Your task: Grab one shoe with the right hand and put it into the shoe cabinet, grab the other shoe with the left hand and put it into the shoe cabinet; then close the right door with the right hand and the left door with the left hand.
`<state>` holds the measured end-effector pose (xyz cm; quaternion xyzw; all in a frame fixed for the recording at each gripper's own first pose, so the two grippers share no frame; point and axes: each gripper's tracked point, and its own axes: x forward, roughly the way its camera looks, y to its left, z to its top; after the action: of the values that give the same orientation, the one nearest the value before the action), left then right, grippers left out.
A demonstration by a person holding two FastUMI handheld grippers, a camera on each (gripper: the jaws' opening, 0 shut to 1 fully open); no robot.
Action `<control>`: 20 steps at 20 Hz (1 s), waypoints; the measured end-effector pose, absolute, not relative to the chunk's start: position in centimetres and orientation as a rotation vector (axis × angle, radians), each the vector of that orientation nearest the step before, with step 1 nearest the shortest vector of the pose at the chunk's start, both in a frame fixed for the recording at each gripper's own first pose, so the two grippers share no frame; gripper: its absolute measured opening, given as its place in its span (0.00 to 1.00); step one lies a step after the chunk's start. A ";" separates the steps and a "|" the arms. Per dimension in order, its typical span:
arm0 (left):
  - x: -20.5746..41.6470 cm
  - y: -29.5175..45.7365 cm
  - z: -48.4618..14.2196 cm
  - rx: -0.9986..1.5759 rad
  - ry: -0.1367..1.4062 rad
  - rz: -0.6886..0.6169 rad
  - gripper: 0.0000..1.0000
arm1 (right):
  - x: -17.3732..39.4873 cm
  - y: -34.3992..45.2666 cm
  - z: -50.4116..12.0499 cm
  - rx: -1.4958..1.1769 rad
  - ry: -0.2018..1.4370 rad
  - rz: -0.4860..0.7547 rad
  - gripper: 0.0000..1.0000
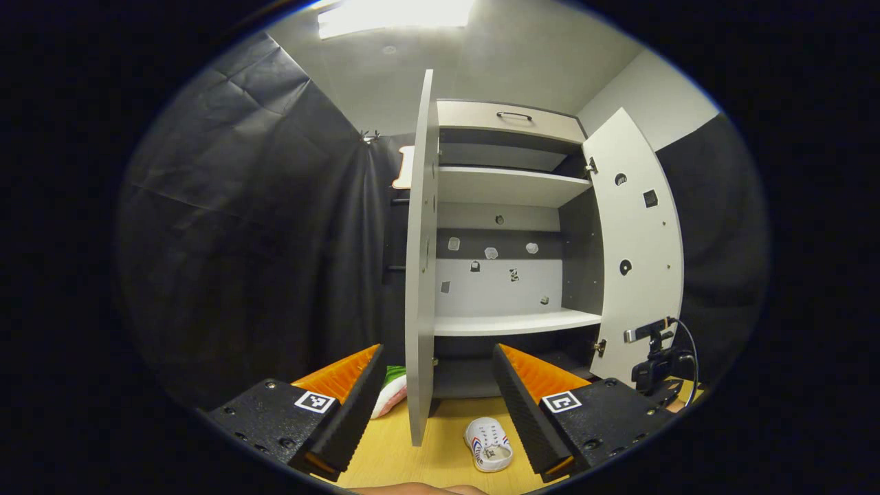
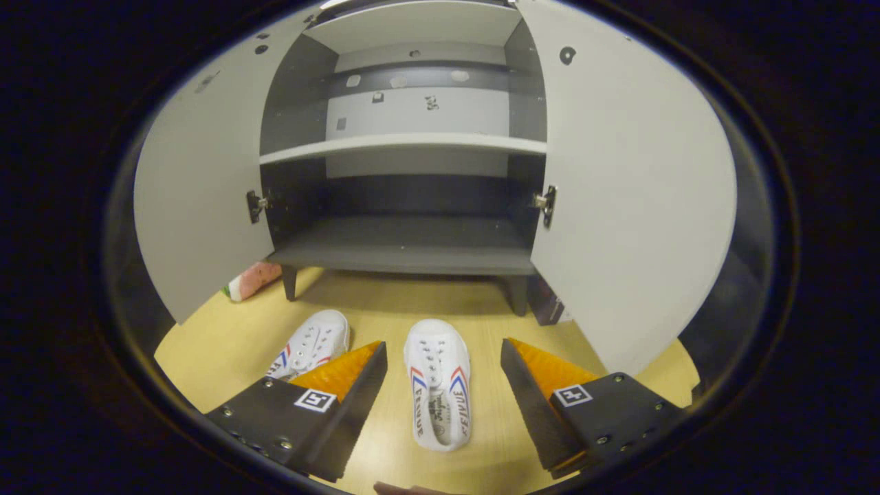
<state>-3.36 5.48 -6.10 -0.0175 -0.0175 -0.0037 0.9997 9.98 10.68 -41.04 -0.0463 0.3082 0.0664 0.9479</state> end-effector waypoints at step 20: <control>-3.1 1.2 -8.7 -0.049 -0.033 -0.162 0.94 | 11.2 13.8 -52.6 -0.097 0.716 0.104 0.36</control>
<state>-3.13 1.16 -8.74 -0.0246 -0.0164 -0.0807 0.9963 11.23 13.76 -52.57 -0.0475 0.3499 0.0510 0.9342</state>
